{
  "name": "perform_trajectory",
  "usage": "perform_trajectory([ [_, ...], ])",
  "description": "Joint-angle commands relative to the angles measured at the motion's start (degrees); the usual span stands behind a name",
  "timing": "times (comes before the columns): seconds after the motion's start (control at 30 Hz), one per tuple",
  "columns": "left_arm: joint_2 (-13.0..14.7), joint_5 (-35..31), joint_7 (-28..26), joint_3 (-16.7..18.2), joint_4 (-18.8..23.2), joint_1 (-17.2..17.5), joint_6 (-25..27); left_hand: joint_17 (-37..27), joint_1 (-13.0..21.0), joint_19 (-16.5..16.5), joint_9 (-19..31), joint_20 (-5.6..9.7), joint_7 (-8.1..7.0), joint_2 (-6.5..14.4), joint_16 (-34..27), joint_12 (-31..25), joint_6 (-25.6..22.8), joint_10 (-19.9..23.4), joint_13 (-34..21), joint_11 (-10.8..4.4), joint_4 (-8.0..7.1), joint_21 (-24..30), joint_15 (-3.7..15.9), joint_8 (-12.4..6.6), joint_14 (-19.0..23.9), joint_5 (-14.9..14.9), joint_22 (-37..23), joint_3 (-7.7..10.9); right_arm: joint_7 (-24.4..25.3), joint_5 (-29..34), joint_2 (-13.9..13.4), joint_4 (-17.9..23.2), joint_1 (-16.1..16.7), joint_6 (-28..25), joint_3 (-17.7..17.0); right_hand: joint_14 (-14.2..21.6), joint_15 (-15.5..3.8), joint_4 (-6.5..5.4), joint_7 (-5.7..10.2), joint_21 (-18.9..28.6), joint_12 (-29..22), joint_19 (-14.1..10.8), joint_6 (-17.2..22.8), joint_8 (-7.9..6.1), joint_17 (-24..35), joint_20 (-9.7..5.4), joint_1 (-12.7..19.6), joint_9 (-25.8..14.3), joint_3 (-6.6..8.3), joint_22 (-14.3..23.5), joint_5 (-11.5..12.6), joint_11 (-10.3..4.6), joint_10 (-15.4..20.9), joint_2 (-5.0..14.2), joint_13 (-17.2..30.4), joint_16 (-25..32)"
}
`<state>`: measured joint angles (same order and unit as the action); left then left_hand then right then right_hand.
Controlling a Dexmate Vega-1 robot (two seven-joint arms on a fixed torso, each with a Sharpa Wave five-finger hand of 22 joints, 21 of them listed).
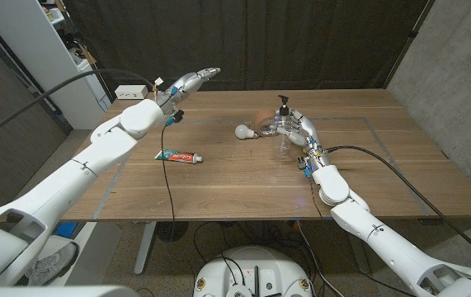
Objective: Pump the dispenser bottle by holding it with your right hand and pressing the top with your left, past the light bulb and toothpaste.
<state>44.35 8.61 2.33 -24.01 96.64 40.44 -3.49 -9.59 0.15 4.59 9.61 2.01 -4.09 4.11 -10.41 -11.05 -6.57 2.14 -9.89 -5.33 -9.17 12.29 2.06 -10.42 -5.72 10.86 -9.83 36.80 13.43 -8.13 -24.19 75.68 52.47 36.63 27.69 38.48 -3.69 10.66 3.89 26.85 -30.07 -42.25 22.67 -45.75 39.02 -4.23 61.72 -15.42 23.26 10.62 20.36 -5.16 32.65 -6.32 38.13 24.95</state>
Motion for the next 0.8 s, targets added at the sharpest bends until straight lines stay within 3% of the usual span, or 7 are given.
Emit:
perform_trajectory([
  [0.03,-0.31,7.01,-8.72,4.51,2.19,9.17,2.89,-0.15,0.65,-0.55,0.16,4.03,0.01,5.26,-0.38,-0.45,-0.86,0.58,0.06,0.06,0.19,0.25,3.66,-0.30,0.23,0.54,-0.15,0.42,-1.74,-1.83,-0.53,1.20,-0.22,-1.94,0.35,-0.42,-9.37,0.13,0.35,0.24,0.43,0.67,-0.59,0.12,0.31,-5.12,13.01,-0.14,0.56,0.15,-0.01,-4.79,4.26,11.65,0.09,-0.50],
  [0.43,-4.03,12.23,-15.58,6.98,1.33,14.55,0.12,-0.13,0.72,-1.02,0.17,3.92,0.34,5.13,-0.24,-0.45,-1.25,1.06,0.05,0.44,0.37,0.21,3.48,-0.26,0.62,0.53,-0.14,0.60,-3.69,-3.68,-0.43,0.00,-1.20,-2.51,0.83,-0.88,-9.56,0.40,1.24,0.34,0.98,1.87,-1.00,0.07,0.46,-5.76,16.94,-0.04,1.03,0.09,0.31,-5.16,3.96,11.94,0.42,-1.13],
  [0.8,-4.42,13.04,-19.13,8.07,1.69,17.07,-0.58,-0.13,0.76,-1.68,0.17,3.93,0.39,5.01,-0.24,-0.48,-1.71,1.64,0.04,0.29,0.50,0.22,3.39,-0.25,1.31,0.52,-0.13,0.77,-3.55,-3.98,0.89,-2.30,-1.77,-0.98,1.25,-0.88,-9.52,0.38,1.82,0.56,1.33,2.81,-1.04,-0.12,0.48,-6.28,20.16,0.03,1.48,0.11,0.70,-5.42,4.08,11.89,0.72,-1.85],
])
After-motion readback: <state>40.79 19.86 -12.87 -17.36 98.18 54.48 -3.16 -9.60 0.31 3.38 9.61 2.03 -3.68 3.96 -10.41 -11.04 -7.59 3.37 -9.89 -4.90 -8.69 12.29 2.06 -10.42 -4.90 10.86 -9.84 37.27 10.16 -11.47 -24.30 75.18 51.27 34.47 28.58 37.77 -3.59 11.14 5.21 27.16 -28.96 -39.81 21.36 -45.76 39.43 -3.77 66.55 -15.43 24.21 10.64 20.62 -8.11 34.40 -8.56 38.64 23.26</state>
